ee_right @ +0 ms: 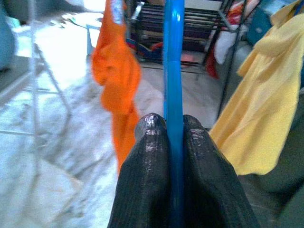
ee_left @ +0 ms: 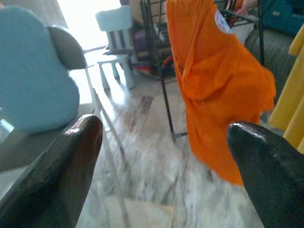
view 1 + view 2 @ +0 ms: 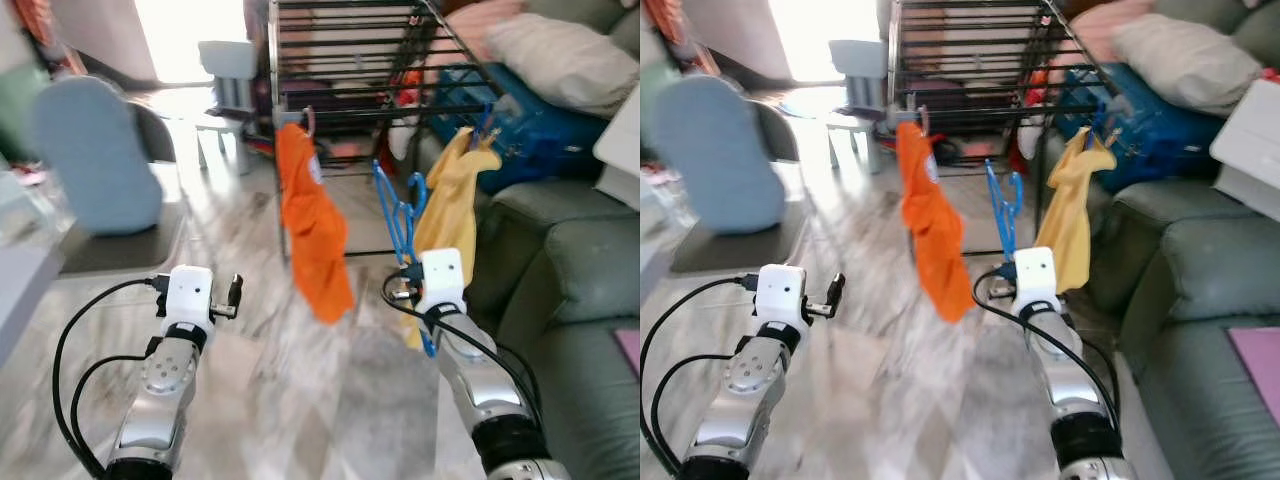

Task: Hang hanger

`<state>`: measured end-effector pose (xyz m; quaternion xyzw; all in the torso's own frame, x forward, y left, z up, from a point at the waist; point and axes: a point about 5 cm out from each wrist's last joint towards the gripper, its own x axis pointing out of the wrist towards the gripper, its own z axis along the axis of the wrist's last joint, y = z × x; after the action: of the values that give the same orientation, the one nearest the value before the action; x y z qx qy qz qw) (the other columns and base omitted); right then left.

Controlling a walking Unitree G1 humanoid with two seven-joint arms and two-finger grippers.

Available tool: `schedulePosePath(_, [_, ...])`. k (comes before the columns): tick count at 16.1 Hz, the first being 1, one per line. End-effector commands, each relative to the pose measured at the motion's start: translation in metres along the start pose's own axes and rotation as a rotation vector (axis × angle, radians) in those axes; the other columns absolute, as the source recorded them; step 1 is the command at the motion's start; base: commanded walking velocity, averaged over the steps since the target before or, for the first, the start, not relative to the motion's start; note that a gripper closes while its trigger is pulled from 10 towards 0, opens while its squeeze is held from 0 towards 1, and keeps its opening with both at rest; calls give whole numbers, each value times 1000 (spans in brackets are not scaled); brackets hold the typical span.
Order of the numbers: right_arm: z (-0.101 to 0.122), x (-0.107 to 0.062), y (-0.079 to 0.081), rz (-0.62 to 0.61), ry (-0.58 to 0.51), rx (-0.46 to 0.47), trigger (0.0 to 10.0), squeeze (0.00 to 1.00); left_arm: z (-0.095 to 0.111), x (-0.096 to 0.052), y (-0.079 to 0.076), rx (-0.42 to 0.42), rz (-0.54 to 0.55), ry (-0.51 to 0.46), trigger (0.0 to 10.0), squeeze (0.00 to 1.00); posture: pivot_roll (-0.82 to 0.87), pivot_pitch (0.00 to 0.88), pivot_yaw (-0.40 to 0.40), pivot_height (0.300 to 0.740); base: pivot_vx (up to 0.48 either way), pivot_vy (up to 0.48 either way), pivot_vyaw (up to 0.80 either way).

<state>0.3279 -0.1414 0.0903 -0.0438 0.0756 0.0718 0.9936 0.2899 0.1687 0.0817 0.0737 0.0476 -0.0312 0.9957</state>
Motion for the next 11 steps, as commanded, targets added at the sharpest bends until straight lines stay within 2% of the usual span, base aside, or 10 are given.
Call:
schedulePosePath(1, [4, 0, 1, 5, -14, 5, 10000, 0, 6, 1, -9, 7, -23, -23, 10000, 0, -53, 0, 17, 740, -289, 0, 0])
schedulePosePath(3, [5, -1, 11, 43, -19, 6, 10000, 0, 7, -1, -18, 8, -39, -33, 10000, 0, -49, 0, 12, 740, -285, 0, 0])
schedulePosePath(5, [3, -2, 14, 59, -19, 2, 10000, 0, 4, -4, -22, -3, -45, -24, 10000, 0, -51, 0, 3, 740, -289, 0, 0])
schedulePosePath(7, [-1, -3, 8, 42, -5, 12, 10000, 0, -2, -9, -27, -28, -34, -1, 10000, 0, -60, 0, -5, 740, -289, 0, 0])
schedulePosePath(11, [1, -2, 2, 30, -6, 4, 10000, 0, -2, -9, -36, -40, -45, -3, 10000, 0, -70, 0, -8, 740, -278, 0, 0])
